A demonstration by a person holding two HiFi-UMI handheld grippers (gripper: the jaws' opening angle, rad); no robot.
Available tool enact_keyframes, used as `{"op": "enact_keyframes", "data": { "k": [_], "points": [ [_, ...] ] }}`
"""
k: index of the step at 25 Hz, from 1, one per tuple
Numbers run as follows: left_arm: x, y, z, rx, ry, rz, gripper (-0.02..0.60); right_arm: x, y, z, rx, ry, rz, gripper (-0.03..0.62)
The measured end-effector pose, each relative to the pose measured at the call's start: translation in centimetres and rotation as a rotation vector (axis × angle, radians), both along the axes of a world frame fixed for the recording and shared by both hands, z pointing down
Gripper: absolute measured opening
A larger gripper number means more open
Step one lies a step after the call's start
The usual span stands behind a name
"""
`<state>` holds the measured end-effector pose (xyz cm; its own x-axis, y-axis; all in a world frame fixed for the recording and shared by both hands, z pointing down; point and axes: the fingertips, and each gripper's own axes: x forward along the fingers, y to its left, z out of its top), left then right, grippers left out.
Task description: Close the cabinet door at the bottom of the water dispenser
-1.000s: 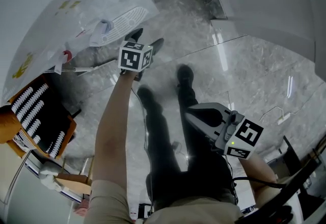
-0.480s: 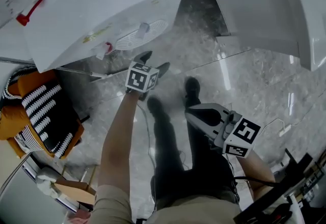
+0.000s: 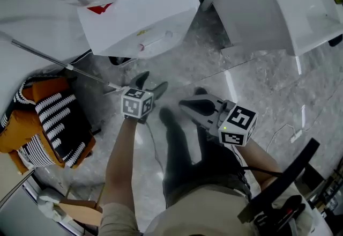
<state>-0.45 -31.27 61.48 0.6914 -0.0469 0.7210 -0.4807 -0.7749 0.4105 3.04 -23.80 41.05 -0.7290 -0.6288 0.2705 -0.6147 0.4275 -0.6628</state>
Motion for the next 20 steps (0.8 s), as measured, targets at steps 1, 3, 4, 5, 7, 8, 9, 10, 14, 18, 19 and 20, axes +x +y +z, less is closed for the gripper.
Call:
{"op": "enact_keyframes", "data": {
  "k": [1, 3, 4, 5, 7, 8, 9, 10, 14, 18, 19, 20],
  "points": [
    [-1.0, 0.0, -1.2, 0.013, -0.004, -0.006, 0.356, -0.6, -0.1, -0.9, 0.008, 0.010, -0.010, 0.015],
    [-3.0, -0.9, -3.3, 0.053, -0.023, -0.008, 0.357, -1.6, -0.7, -2.6, 0.035, 0.049, -0.031, 0.015],
    [-4.1, -1.8, -4.5, 0.074, -0.028, -0.021, 0.356, -2.1, -1.1, -3.4, 0.053, 0.074, -0.042, 0.015],
    [-5.2, -2.5, -5.7, 0.089, -0.025, -0.045, 0.356, -2.6, -1.4, -4.2, 0.069, 0.096, -0.054, 0.015],
    [-7.3, -3.2, -8.1, 0.109, -0.007, -0.104, 0.356, -3.4, -1.6, -5.7, 0.091, 0.122, -0.070, 0.015],
    [-8.1, -3.2, -9.2, 0.121, -0.001, -0.125, 0.356, -3.7, -1.6, -6.4, 0.097, 0.125, -0.073, 0.015],
    [-8.7, -3.1, -10.2, 0.133, 0.000, -0.137, 0.356, -3.8, -1.5, -7.1, 0.102, 0.126, -0.073, 0.015],
    [-9.1, -3.0, -11.0, 0.146, 0.001, -0.145, 0.356, -3.9, -1.5, -7.7, 0.107, 0.128, -0.071, 0.015],
    [-10.2, -2.5, -14.2, 0.173, 0.046, -0.201, 0.354, -4.8, -1.5, -10.2, 0.135, 0.144, -0.073, 0.015],
    [-10.3, -0.8, -17.6, 0.158, 0.125, -0.221, 0.354, -5.3, -1.3, -12.6, 0.173, 0.180, -0.060, 0.015],
    [-10.2, -0.4, -18.5, 0.162, 0.139, -0.213, 0.354, -5.3, -1.3, -13.1, 0.183, 0.193, -0.052, 0.015],
    [-10.2, 0.1, -19.5, 0.172, 0.151, -0.207, 0.354, -5.3, -1.2, -13.7, 0.190, 0.200, -0.045, 0.015]
  ]
}}
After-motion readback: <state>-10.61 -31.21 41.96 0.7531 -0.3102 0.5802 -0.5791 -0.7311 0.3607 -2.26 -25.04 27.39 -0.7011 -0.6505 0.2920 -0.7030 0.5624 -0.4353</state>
